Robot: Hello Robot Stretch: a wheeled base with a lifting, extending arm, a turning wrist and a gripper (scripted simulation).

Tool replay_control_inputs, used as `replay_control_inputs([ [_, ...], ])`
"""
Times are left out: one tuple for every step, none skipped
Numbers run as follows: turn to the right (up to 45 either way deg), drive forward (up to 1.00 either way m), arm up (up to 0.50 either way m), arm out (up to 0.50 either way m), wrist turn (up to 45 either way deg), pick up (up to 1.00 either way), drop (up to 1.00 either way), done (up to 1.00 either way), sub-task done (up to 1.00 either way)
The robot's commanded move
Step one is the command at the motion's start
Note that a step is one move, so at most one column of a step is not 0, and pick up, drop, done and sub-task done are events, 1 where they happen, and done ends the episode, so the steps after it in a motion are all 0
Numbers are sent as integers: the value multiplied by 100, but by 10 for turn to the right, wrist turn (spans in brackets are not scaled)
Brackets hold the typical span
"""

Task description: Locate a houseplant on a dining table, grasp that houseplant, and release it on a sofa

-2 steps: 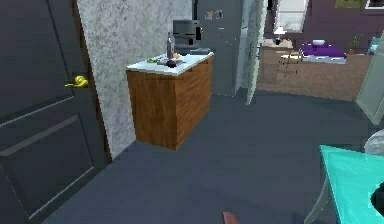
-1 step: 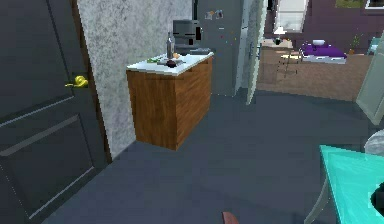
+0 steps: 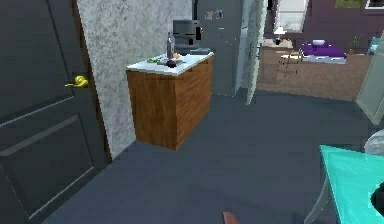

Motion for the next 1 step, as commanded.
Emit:
replay_control_inputs([
  [0, 0, 0, 0, 450, 0, 0, 0, 0],
])
